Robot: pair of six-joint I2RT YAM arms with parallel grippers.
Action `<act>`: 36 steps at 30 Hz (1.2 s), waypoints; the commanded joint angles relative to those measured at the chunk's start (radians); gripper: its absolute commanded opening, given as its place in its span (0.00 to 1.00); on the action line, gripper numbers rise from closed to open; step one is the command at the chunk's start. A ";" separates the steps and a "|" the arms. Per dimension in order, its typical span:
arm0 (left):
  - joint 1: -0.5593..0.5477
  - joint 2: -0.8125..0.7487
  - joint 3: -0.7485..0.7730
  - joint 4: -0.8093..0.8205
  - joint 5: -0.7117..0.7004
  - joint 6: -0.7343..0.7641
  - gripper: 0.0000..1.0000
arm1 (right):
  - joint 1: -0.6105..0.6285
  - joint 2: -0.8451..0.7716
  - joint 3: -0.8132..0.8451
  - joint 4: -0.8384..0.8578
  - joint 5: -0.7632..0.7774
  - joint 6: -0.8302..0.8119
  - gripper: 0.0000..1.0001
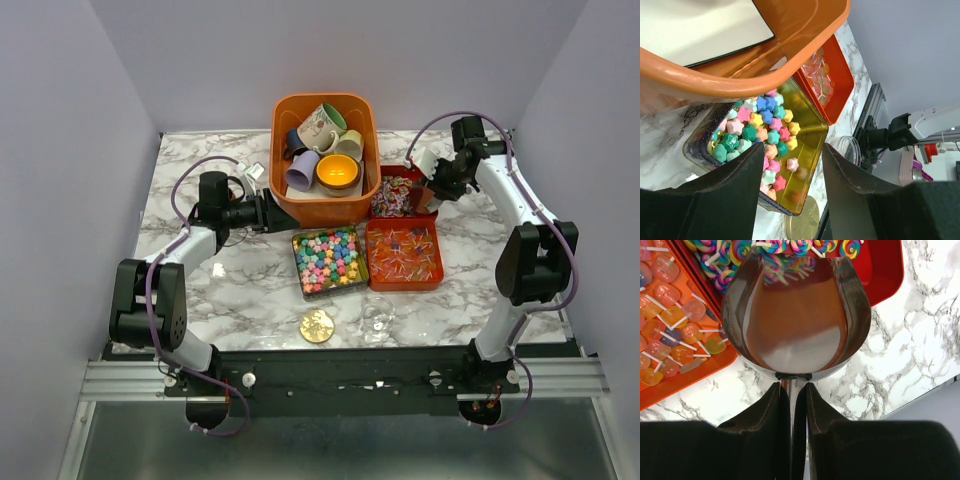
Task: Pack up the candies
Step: Scoop the fake candies from the storage box.
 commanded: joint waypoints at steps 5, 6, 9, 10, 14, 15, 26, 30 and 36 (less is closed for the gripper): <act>0.007 0.018 0.012 -0.036 -0.004 0.047 0.57 | 0.047 0.120 -0.046 -0.058 -0.254 -0.082 0.01; 0.007 0.018 0.013 -0.048 -0.014 0.061 0.57 | 0.035 0.120 -0.067 -0.021 -0.254 -0.079 0.01; 0.007 0.032 0.026 -0.093 -0.030 0.119 0.55 | 0.025 0.158 -0.049 -0.083 -0.217 -0.073 0.01; 0.007 0.038 0.030 -0.103 -0.028 0.131 0.55 | 0.025 0.170 -0.041 -0.110 -0.200 -0.073 0.01; 0.007 0.068 0.041 -0.110 -0.017 0.134 0.54 | 0.011 0.156 -0.067 -0.142 -0.177 -0.055 0.01; 0.006 0.070 0.043 -0.105 -0.016 0.133 0.54 | 0.010 0.158 -0.073 -0.160 -0.169 -0.056 0.01; 0.007 0.091 0.038 -0.076 -0.033 0.124 0.53 | 0.010 0.303 0.221 -0.286 -0.126 0.091 0.01; 0.007 0.087 0.032 -0.076 -0.030 0.134 0.53 | 0.011 0.295 0.264 -0.331 -0.154 0.151 0.01; 0.007 0.073 0.017 -0.042 -0.033 0.116 0.53 | 0.013 0.193 0.119 -0.305 -0.211 0.224 0.01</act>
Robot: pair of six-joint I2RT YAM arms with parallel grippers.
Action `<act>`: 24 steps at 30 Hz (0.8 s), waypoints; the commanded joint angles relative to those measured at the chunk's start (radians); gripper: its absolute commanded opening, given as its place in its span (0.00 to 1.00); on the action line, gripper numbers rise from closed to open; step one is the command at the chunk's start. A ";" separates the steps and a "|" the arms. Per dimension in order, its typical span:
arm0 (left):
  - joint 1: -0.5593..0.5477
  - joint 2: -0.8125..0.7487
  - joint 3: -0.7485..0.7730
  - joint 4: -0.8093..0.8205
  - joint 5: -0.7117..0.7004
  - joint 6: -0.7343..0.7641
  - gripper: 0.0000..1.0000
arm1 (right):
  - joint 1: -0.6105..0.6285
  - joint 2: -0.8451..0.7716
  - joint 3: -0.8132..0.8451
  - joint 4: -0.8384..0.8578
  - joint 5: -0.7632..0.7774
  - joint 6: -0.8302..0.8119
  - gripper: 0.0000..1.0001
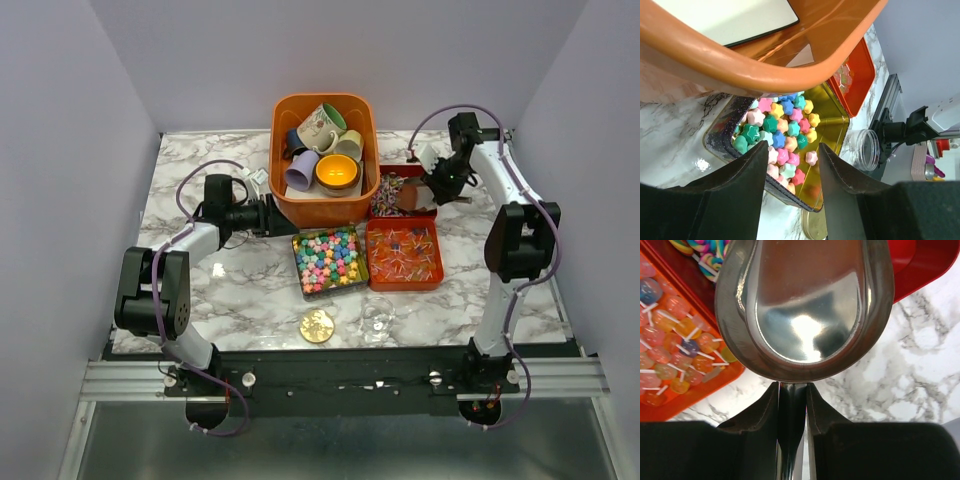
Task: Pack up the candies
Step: Scoop the fake candies from the storage box.
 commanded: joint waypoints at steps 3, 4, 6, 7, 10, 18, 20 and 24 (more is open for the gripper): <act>0.006 -0.015 -0.009 0.047 -0.019 0.003 0.53 | 0.060 -0.035 -0.149 -0.090 -0.171 0.146 0.01; 0.006 -0.015 -0.011 0.046 -0.021 0.005 0.53 | 0.062 -0.009 -0.131 -0.089 -0.180 0.172 0.01; 0.006 -0.015 -0.012 0.029 -0.028 0.015 0.53 | 0.062 0.029 -0.044 -0.105 -0.191 0.226 0.01; 0.006 -0.013 -0.014 0.020 -0.033 0.032 0.53 | 0.063 0.049 -0.018 -0.102 -0.193 0.238 0.01; 0.004 -0.004 -0.017 0.003 -0.062 0.049 0.53 | 0.075 0.079 -0.013 -0.050 -0.150 0.228 0.01; 0.004 0.008 0.037 -0.167 -0.079 0.169 0.52 | 0.089 -0.111 -0.405 0.280 0.069 -0.206 0.01; 0.004 0.007 0.044 -0.226 -0.079 0.201 0.52 | 0.088 -0.107 -0.421 0.307 0.077 -0.237 0.00; 0.004 0.007 0.055 -0.272 -0.079 0.248 0.52 | 0.089 -0.006 -0.231 0.190 -0.009 -0.181 0.01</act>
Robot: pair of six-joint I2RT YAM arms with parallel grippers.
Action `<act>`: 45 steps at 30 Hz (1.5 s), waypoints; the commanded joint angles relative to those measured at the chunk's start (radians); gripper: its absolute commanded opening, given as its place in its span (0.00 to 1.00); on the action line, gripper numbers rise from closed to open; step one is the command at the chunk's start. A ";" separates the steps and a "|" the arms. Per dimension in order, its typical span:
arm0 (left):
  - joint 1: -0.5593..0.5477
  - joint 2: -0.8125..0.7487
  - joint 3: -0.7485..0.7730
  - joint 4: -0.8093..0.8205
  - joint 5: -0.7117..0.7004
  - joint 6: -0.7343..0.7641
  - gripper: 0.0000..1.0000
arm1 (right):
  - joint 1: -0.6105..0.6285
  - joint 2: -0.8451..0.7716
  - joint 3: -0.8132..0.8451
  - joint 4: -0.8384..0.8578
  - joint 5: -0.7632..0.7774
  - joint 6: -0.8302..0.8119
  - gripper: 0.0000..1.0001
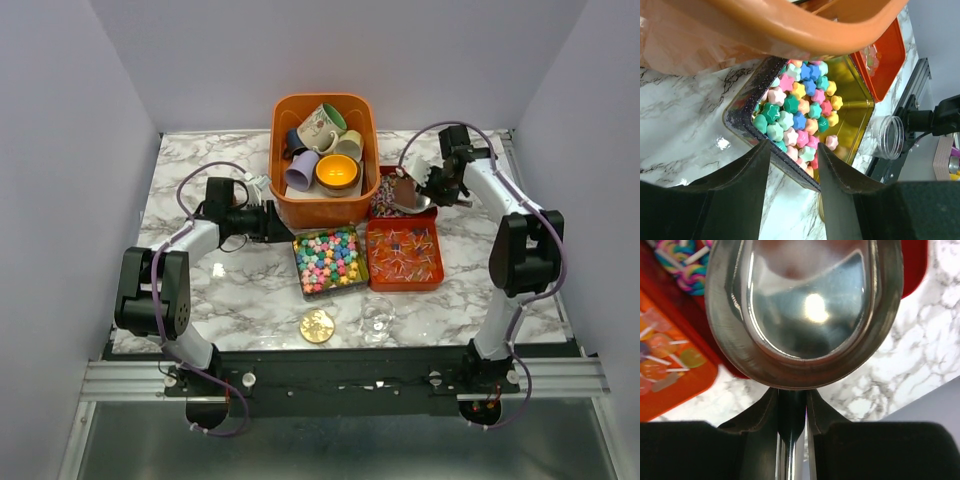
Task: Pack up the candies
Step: Scoop the fake candies from the storage box.
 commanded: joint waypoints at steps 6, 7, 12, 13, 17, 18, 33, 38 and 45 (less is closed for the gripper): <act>0.004 0.013 0.033 -0.085 -0.016 0.088 0.52 | 0.030 0.409 0.499 -0.504 -0.384 0.041 0.01; 0.004 0.016 0.034 -0.087 -0.016 0.092 0.52 | 0.030 0.424 0.512 -0.538 -0.401 0.046 0.01; 0.004 0.019 0.029 -0.081 -0.013 0.092 0.52 | 0.027 0.371 0.354 -0.544 -0.462 0.069 0.01; 0.004 0.021 0.025 -0.076 -0.016 0.091 0.52 | 0.027 0.360 0.299 -0.532 -0.459 0.083 0.01; 0.004 0.014 0.020 -0.068 -0.019 0.089 0.52 | 0.022 0.404 0.380 -0.610 -0.516 0.153 0.01; 0.004 0.016 0.020 -0.068 -0.021 0.091 0.52 | 0.020 0.409 0.391 -0.606 -0.528 0.179 0.01; -0.010 0.030 0.037 -0.062 -0.030 0.092 0.52 | 0.025 0.219 0.107 -0.051 -0.387 0.116 0.01; -0.017 0.034 0.036 -0.059 -0.027 0.091 0.52 | 0.020 0.324 0.362 -0.260 -0.465 -0.011 0.01; -0.023 0.030 0.029 -0.059 -0.027 0.092 0.52 | 0.020 0.472 0.577 -0.444 -0.507 -0.037 0.01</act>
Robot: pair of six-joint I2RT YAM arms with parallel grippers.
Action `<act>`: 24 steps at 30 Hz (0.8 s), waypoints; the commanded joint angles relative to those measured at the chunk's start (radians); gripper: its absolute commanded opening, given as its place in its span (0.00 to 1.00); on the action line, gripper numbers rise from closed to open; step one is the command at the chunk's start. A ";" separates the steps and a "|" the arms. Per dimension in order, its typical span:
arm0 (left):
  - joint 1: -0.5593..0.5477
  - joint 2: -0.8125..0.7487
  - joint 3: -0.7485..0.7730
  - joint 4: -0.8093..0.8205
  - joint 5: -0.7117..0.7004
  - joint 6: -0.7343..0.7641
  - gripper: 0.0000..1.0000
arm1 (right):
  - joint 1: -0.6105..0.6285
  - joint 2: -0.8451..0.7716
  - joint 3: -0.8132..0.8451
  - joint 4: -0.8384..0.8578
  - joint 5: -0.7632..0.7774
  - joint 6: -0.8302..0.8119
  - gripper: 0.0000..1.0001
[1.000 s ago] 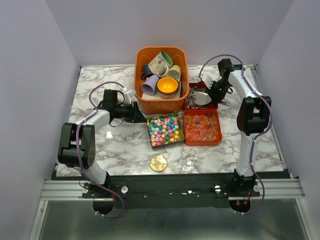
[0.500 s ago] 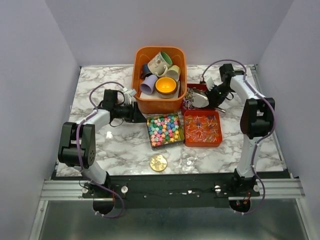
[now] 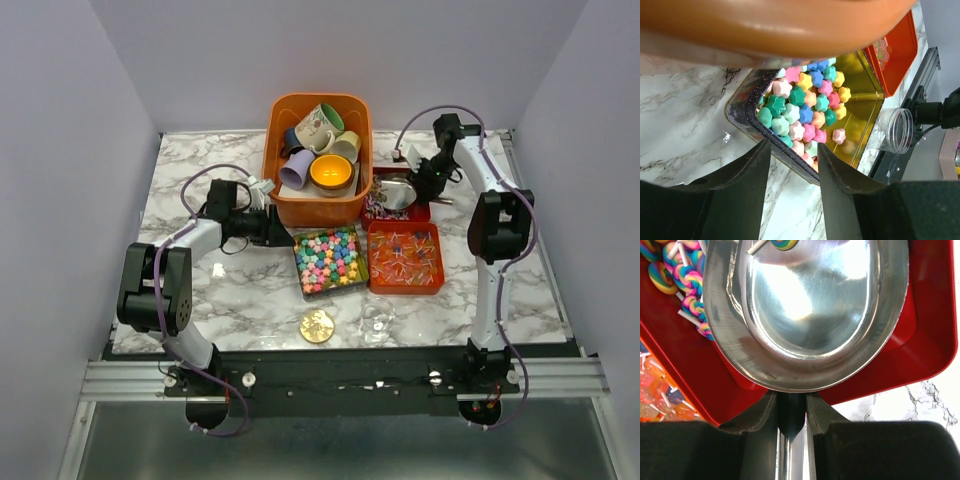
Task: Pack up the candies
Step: Scoop the fake candies from the storage box.
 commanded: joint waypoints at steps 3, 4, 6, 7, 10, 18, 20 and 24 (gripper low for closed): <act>-0.007 -0.004 0.012 -0.001 -0.018 0.030 0.52 | 0.058 0.085 0.040 -0.104 -0.251 -0.027 0.01; -0.007 -0.006 0.008 -0.007 -0.020 0.034 0.52 | 0.057 0.083 0.029 -0.104 -0.264 0.003 0.01; -0.007 -0.010 0.007 -0.015 -0.021 0.042 0.52 | 0.052 0.041 -0.026 -0.030 -0.318 0.069 0.01; -0.007 -0.010 0.001 -0.016 -0.020 0.042 0.52 | 0.051 0.013 -0.116 0.010 -0.343 0.127 0.01; -0.010 -0.016 -0.002 -0.013 -0.023 0.043 0.52 | 0.051 -0.087 -0.243 0.156 -0.398 0.174 0.01; -0.015 -0.006 0.031 -0.088 -0.032 0.094 0.52 | 0.011 -0.180 -0.365 0.331 -0.513 0.179 0.01; -0.018 -0.003 0.041 -0.108 -0.032 0.108 0.52 | 0.011 -0.196 -0.394 0.353 -0.515 0.154 0.01; -0.018 -0.001 0.050 -0.127 -0.029 0.119 0.52 | 0.011 -0.133 -0.307 0.218 -0.513 0.091 0.01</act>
